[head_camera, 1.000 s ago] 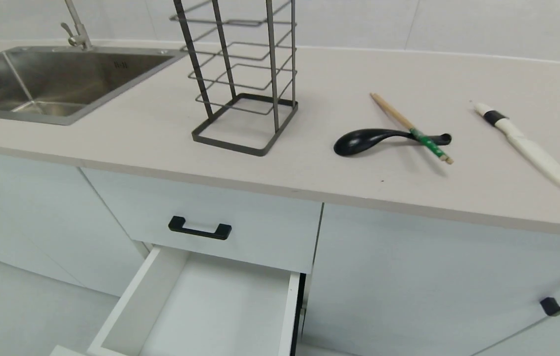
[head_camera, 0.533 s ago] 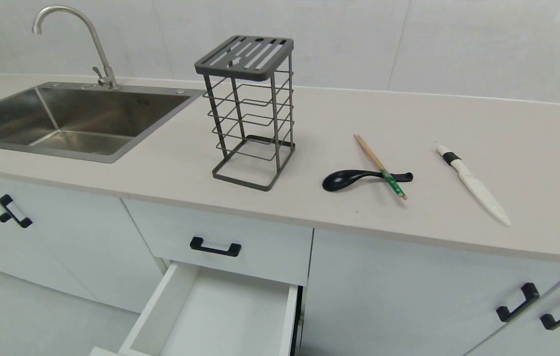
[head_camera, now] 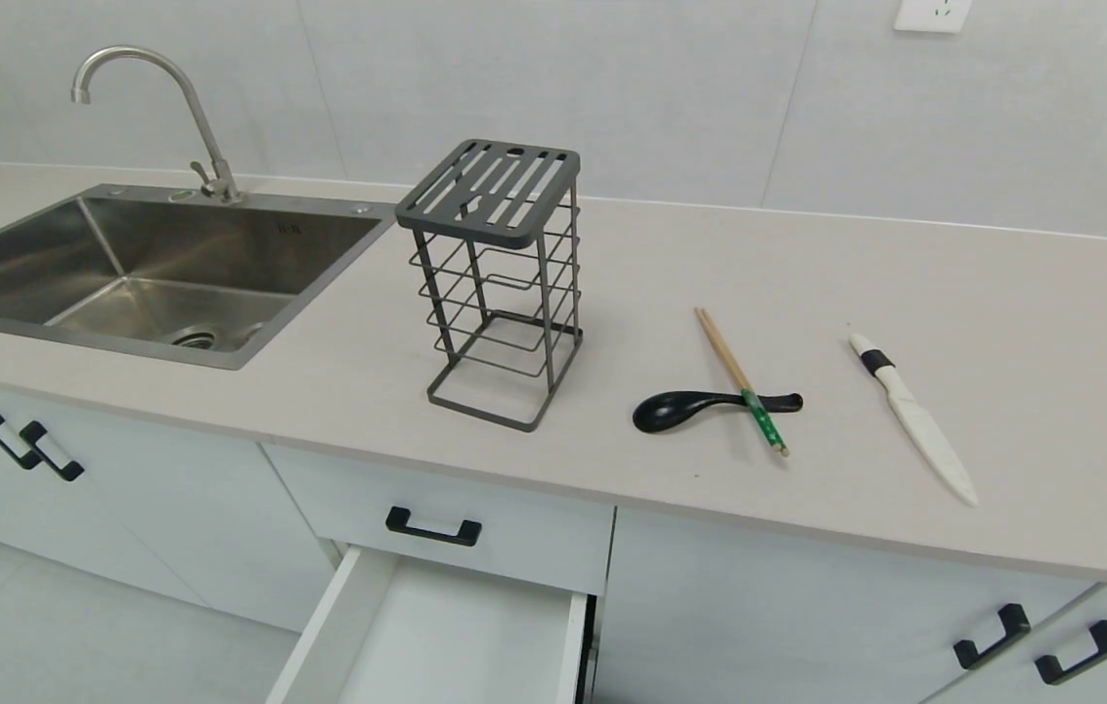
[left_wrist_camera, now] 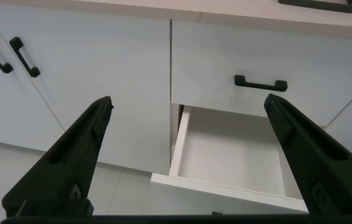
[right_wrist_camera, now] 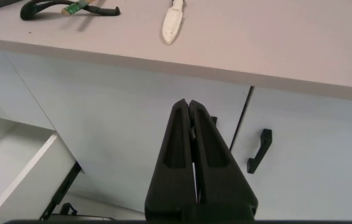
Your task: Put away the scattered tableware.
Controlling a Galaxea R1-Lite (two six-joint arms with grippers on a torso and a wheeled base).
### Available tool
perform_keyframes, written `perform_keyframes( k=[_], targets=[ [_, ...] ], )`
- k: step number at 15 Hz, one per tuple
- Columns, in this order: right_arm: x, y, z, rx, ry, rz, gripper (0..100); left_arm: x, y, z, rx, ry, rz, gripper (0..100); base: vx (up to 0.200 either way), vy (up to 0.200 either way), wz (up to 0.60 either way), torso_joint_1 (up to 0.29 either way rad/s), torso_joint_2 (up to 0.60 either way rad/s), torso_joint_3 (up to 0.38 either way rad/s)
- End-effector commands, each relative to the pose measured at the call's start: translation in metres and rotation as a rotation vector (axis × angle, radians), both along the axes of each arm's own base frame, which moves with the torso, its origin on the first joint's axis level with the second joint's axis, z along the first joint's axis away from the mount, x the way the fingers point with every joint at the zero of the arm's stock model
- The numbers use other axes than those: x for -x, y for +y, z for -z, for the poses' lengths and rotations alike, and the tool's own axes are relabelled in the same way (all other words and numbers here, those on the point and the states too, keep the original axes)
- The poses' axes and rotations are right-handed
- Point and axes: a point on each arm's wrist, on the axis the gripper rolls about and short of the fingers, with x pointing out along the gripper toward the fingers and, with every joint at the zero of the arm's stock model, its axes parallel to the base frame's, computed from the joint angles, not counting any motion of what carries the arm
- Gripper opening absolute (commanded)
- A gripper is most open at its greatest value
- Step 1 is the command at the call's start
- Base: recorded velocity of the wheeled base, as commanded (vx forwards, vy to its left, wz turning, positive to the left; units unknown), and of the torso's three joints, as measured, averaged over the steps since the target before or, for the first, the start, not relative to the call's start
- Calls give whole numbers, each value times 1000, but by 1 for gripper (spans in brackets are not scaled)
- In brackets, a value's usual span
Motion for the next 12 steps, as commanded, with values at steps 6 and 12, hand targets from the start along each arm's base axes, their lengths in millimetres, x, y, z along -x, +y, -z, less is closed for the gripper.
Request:
perform_keyframes(
  k=[6, 12],
  targets=[
    [0, 0, 0, 1, -1, -1, 0, 0, 0, 0, 2, 2, 0, 100, 0, 0, 0, 63, -106, -53],
    [0, 0, 0, -4, 2, 1, 100, 0, 0, 0, 0, 2, 0, 100, 0, 0, 0, 147, -270, -125]
  ],
)
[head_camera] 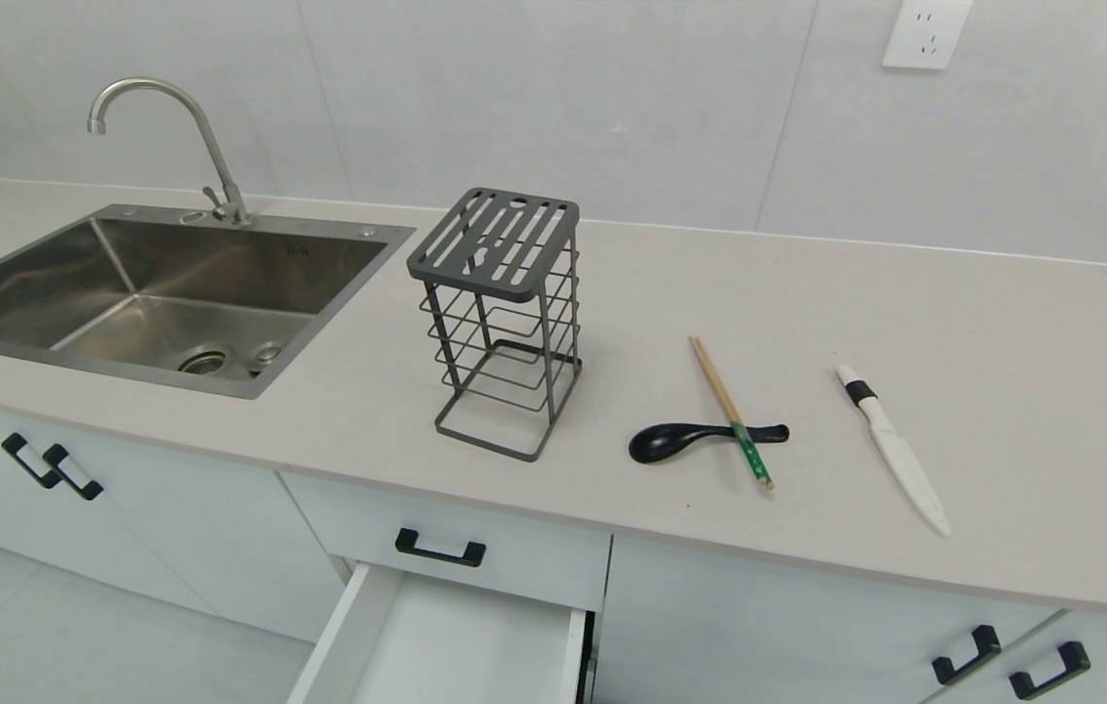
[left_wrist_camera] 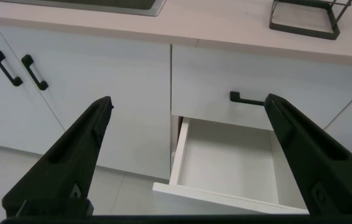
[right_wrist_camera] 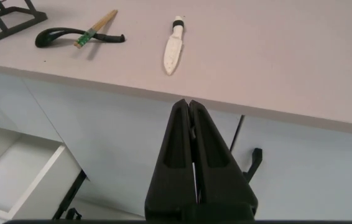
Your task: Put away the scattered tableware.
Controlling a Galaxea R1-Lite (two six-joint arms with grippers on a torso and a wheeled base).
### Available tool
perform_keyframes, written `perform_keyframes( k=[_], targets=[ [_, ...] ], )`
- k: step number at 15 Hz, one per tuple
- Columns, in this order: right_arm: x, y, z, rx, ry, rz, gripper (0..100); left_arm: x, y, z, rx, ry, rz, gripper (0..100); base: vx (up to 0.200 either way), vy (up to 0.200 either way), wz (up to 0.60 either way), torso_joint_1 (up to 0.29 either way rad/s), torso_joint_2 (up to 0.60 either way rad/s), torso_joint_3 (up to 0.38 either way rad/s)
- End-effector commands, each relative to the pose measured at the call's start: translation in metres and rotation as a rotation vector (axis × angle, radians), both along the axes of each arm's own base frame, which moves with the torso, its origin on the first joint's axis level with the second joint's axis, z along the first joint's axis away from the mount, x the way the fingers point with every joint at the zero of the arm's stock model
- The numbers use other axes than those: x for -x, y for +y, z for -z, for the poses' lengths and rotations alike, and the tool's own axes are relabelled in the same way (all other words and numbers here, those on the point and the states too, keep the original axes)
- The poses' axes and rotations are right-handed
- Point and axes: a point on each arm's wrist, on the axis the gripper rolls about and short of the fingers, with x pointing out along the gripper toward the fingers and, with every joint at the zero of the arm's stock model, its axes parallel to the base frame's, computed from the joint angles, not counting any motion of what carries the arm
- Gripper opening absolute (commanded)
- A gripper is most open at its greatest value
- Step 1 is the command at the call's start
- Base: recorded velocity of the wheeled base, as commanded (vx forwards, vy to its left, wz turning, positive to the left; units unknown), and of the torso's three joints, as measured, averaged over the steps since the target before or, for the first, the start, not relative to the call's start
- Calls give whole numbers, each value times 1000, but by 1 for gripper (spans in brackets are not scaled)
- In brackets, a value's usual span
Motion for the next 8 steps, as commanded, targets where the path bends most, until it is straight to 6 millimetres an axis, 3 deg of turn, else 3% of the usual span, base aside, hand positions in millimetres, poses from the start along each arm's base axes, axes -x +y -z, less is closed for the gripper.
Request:
perform_keyframes(
  k=[1, 5, 7, 8],
  targets=[
    [0, 0, 0, -1, 0, 0, 100, 0, 0, 0, 0, 2, 0, 100, 0, 0, 0, 0, 0, 0],
    [0, 0, -1, -6, -9, 0, 100, 0, 0, 0, 1, 2, 0, 100, 0, 0, 0, 0, 0, 0],
    [4, 0, -27, 1, -270, -8, 100, 0, 0, 0, 1, 2, 0, 100, 0, 0, 0, 0, 0, 0],
    [4, 0, -29, 5, -286, -18, 100, 0, 0, 0, 1, 2, 0, 100, 0, 0, 0, 0, 0, 0]
  ],
)
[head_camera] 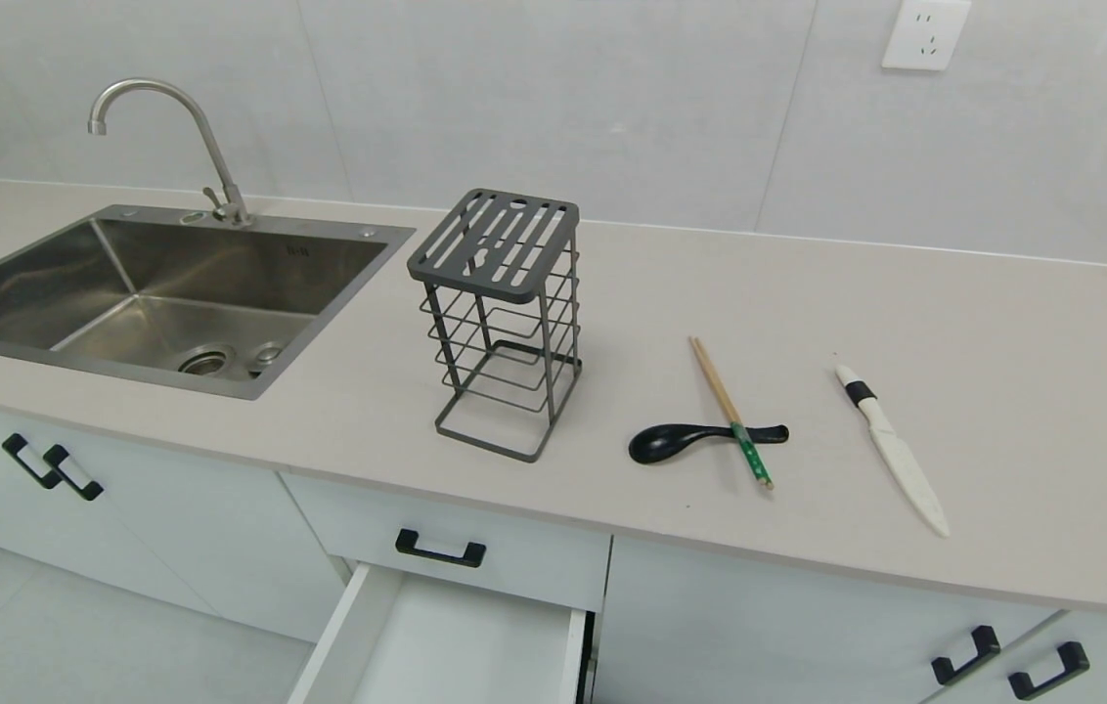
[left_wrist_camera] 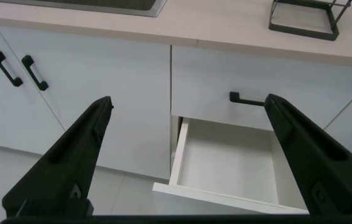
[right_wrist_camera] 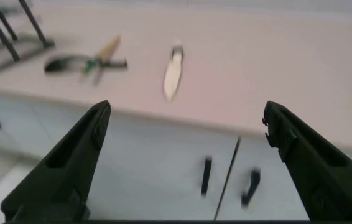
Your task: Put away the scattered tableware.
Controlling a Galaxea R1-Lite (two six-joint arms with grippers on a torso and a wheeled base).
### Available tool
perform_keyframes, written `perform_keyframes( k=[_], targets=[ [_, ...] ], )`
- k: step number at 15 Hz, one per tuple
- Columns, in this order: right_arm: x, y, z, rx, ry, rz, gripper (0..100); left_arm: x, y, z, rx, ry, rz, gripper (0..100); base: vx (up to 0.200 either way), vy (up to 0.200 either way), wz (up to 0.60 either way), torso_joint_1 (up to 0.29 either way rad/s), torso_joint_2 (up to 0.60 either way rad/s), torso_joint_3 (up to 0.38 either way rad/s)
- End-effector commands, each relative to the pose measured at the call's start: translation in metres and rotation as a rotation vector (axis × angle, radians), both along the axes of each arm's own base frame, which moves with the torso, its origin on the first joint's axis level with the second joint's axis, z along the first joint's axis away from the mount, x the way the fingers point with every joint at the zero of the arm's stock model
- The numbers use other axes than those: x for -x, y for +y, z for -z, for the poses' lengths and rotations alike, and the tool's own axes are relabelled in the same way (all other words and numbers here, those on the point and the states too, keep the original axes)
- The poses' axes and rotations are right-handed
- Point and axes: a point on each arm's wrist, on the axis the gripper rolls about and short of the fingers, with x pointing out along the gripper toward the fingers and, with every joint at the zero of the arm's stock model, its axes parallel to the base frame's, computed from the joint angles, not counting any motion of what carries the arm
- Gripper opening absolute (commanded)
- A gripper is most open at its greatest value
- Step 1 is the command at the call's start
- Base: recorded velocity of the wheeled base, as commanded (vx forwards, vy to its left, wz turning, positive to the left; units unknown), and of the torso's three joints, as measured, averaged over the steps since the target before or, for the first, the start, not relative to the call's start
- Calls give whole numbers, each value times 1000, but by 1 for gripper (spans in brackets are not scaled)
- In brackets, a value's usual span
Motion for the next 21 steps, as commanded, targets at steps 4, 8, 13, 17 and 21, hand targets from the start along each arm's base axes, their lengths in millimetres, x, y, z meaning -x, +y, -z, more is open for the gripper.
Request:
perform_keyframes(
  k=[4, 8, 13, 17, 21],
  targets=[
    [-4, 4, -74, 65, 63, -265, 100, 0, 0, 0, 1, 2, 0, 100, 0, 0, 0, 0, 0, 0],
    [-53, 10, -126, 86, 189, -418, 100, 0, 0, 0, 1, 2, 0, 100, 0, 0, 0, 0, 0, 0],
    [-109, 26, -128, 140, 335, -482, 100, 0, 0, 0, 1, 2, 0, 100, 0, 0, 0, 0, 0, 0],
    [-137, 43, -143, 156, 329, -555, 100, 0, 0, 0, 1, 2, 0, 100, 0, 0, 0, 0, 0, 0],
    [-139, 44, -139, 158, 352, -556, 100, 0, 0, 0, 1, 2, 0, 100, 0, 0, 0, 0, 0, 0]
  ],
)
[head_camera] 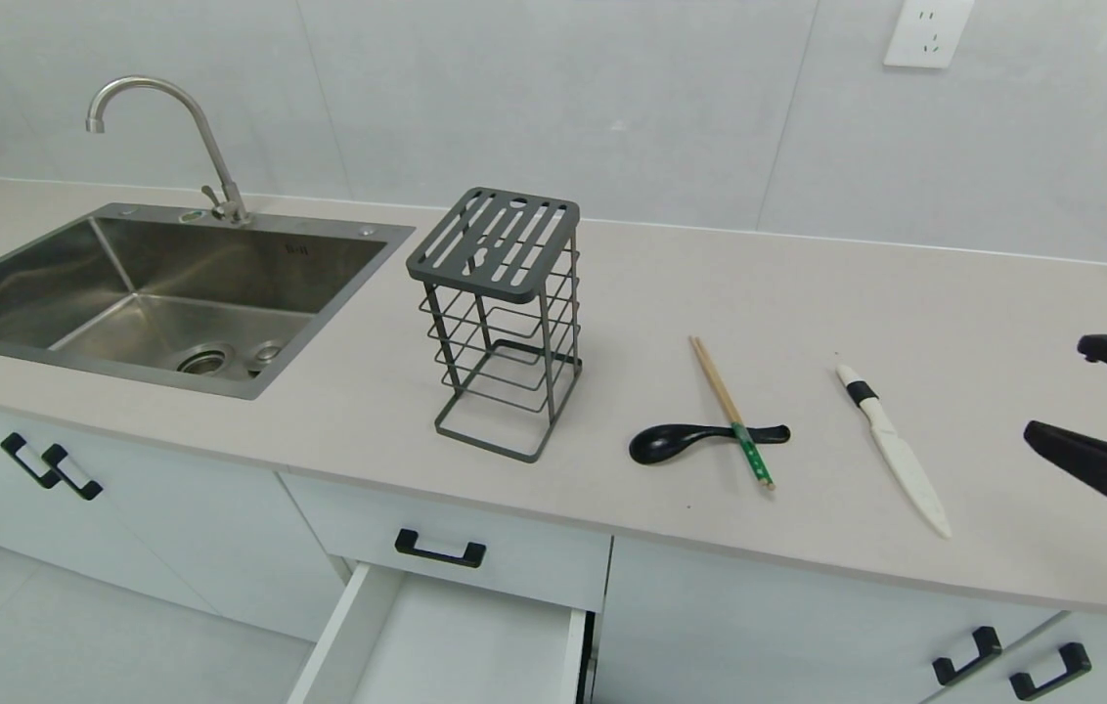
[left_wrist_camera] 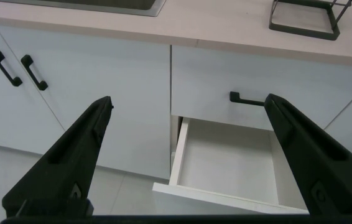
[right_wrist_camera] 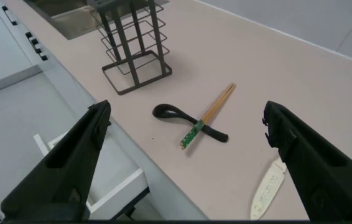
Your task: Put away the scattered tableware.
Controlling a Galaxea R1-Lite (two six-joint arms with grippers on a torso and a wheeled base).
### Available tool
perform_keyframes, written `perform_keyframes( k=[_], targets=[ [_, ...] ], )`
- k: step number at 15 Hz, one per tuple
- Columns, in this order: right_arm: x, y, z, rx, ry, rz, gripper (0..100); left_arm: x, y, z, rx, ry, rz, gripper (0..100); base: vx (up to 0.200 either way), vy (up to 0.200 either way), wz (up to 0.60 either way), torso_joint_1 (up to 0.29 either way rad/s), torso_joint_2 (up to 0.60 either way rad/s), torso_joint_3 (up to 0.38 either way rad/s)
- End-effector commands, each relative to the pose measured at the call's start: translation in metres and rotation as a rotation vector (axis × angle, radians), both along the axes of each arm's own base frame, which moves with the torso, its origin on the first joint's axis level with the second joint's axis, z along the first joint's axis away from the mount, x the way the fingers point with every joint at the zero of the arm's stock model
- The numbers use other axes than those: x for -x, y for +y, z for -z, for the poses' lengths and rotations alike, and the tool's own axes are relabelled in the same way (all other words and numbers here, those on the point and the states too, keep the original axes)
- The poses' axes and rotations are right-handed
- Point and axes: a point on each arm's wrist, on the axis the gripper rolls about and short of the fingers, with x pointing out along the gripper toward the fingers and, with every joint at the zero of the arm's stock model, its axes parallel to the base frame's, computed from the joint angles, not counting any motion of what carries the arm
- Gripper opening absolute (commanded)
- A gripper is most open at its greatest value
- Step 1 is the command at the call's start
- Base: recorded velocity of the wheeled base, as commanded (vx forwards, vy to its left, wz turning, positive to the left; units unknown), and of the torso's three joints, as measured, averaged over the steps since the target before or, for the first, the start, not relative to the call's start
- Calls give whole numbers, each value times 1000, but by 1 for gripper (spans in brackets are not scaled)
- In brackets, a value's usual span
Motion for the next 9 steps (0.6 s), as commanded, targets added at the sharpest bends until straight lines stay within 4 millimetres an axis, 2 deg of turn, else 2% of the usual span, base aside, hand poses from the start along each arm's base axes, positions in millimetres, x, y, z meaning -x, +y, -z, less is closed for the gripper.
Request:
perform_keyframes(
  k=[1, 6, 9],
  targets=[
    [-8, 3, 2, 8, 27, -3, 100, 0, 0, 0, 1, 2, 0, 100, 0, 0, 0, 0, 0, 0],
    [-6, 3, 36, 48, 244, -1, 100, 0, 0, 0, 1, 2, 0, 100, 0, 0, 0, 0, 0, 0],
    [-24, 10, 57, 80, 432, 9, 100, 0, 0, 0, 1, 2, 0, 100, 0, 0, 0, 0, 0, 0]
  ],
)
